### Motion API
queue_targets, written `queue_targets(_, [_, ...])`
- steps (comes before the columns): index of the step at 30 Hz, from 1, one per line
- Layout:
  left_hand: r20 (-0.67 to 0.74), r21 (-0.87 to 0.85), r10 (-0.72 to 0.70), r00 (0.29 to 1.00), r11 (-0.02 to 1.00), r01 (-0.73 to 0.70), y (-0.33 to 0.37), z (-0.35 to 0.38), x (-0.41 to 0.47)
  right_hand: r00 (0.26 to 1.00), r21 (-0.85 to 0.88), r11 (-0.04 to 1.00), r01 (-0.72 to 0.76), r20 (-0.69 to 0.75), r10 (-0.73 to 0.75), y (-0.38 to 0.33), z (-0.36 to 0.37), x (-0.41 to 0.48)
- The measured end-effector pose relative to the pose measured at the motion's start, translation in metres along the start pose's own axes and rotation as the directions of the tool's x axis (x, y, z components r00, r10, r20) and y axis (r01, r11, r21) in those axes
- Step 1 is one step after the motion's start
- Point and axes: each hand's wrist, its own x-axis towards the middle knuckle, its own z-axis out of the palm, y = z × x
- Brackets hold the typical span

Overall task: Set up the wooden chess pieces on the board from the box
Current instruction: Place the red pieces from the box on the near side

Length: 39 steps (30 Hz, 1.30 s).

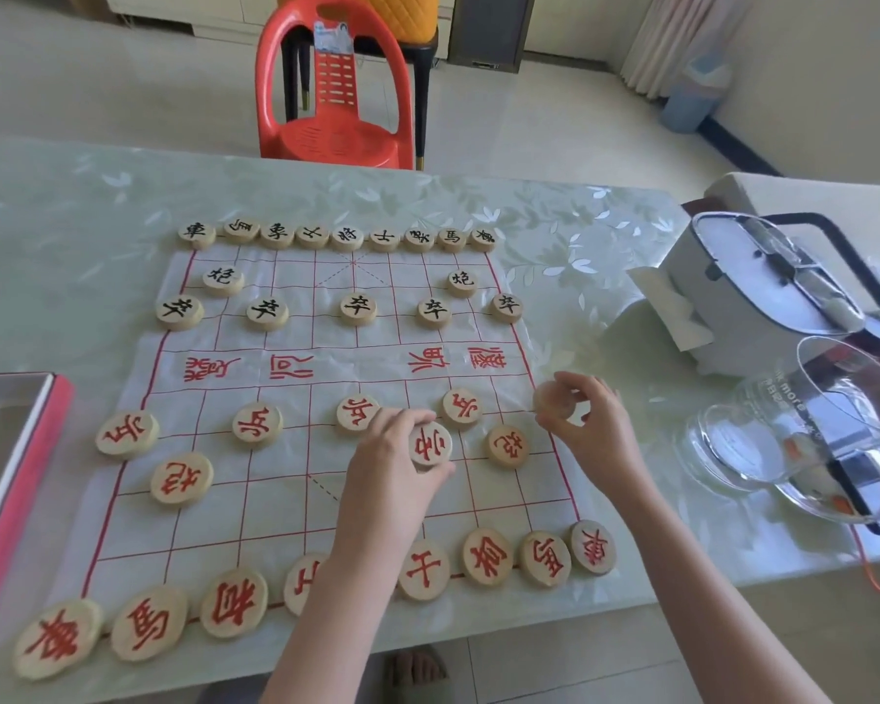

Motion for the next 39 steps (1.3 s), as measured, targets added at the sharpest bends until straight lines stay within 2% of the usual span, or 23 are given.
queue_targets(9, [0.022, -0.006, -0.045, 0.999, 0.999, 0.045, -0.005, -0.006, 0.0, 0.997, -0.04, 0.999, -0.028, 0.075, 0.031, 0.001, 0.011, 0.008])
queue_targets(12, [0.044, -0.009, -0.065, 0.997, 0.998, 0.066, -0.008, -0.008, -0.002, 0.999, -0.052, 0.998, -0.023, 0.021, 0.024, -0.002, 0.005, 0.002])
queue_targets(16, [0.019, -0.007, -0.088, 0.996, 0.996, 0.088, -0.02, -0.025, -0.005, 0.993, -0.015, 0.997, 0.081, -0.08, -0.082, -0.026, 0.001, -0.016])
queue_targets(18, [-0.018, 0.005, -0.099, 0.995, 0.995, 0.1, -0.027, -0.04, -0.006, 0.99, 0.029, 0.99, 0.137, -0.025, -0.136, -0.043, 0.005, -0.03])
queue_targets(21, [-0.041, -0.013, -0.096, 0.995, 0.995, 0.095, -0.035, -0.058, -0.009, 0.987, 0.138, 0.982, 0.132, 0.074, -0.143, -0.063, 0.013, -0.048])
queue_targets(26, [-0.014, -0.068, -0.02, 1.0, 0.998, 0.019, -0.035, -0.069, -0.022, 0.981, 0.197, 0.973, 0.117, 0.127, -0.144, -0.081, 0.025, -0.065])
queue_targets(30, [0.005, -0.112, -0.045, 0.999, 0.993, 0.045, -0.041, -0.083, -0.031, 0.98, 0.212, 0.973, 0.088, 0.157, -0.123, -0.088, 0.024, -0.074])
queue_targets(33, [0.101, -0.019, -0.048, 0.994, 0.999, 0.05, -0.04, -0.087, -0.047, 0.977, 0.209, 0.975, 0.08, 0.176, -0.118, -0.088, 0.025, -0.085])
queue_targets(39, [0.221, 0.242, 0.057, 0.974, 0.964, -0.111, -0.034, -0.064, -0.066, 0.966, 0.165, 0.982, 0.091, 0.225, -0.127, -0.084, 0.026, -0.108])
